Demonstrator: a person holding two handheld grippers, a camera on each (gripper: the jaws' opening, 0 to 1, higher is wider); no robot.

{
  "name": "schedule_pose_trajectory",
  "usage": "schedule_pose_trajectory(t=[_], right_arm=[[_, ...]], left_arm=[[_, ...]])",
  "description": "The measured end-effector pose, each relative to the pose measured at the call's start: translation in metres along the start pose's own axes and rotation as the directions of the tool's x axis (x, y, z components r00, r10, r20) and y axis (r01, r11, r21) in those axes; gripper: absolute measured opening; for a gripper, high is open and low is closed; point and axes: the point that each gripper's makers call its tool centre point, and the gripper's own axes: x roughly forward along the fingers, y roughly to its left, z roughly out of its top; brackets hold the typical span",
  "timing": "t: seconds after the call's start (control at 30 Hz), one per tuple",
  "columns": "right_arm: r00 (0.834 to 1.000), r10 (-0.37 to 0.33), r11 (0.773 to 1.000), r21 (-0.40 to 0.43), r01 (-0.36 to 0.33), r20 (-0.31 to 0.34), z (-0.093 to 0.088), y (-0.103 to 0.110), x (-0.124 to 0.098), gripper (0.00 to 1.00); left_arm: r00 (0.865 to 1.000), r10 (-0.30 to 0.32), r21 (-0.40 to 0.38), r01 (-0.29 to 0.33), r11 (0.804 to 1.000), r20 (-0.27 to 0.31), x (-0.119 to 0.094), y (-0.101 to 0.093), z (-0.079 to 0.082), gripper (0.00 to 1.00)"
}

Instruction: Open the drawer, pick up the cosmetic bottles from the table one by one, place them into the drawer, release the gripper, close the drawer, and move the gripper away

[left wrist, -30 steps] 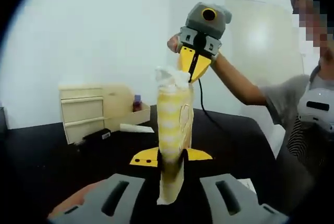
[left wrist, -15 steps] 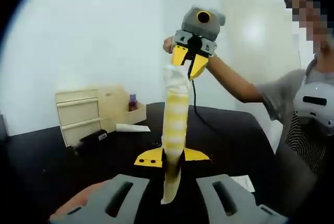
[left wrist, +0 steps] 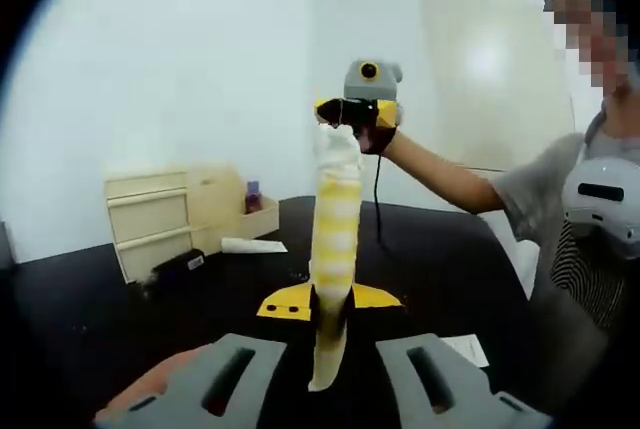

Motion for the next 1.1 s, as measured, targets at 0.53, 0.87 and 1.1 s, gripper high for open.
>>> schedule_pose_trajectory(t=[0.53, 0.87, 1.1], right_arm=[[0.998, -0.024, 0.991, 0.135, 0.016, 0.06, -0.048, -0.002, 0.015, 0.29], [0.998, -0.005, 0.986, 0.168, -0.005, 0.063, -0.055, 0.005, 0.036, 0.26], [0.996, -0.021, 0.983, 0.183, 0.005, 0.089, -0.055, 0.001, 0.037, 0.2]], left_arm=[[1.0, -0.004, -0.001, 0.004, 1.0, -0.002, 0.0, 0.001, 0.0, 0.07], [1.0, -0.001, 0.001, 0.001, 1.0, -0.012, 0.0, 0.001, 0.0, 0.07], [1.0, 0.001, -0.011, -0.001, 1.0, -0.004, -0.001, 0.001, -0.001, 0.07]])
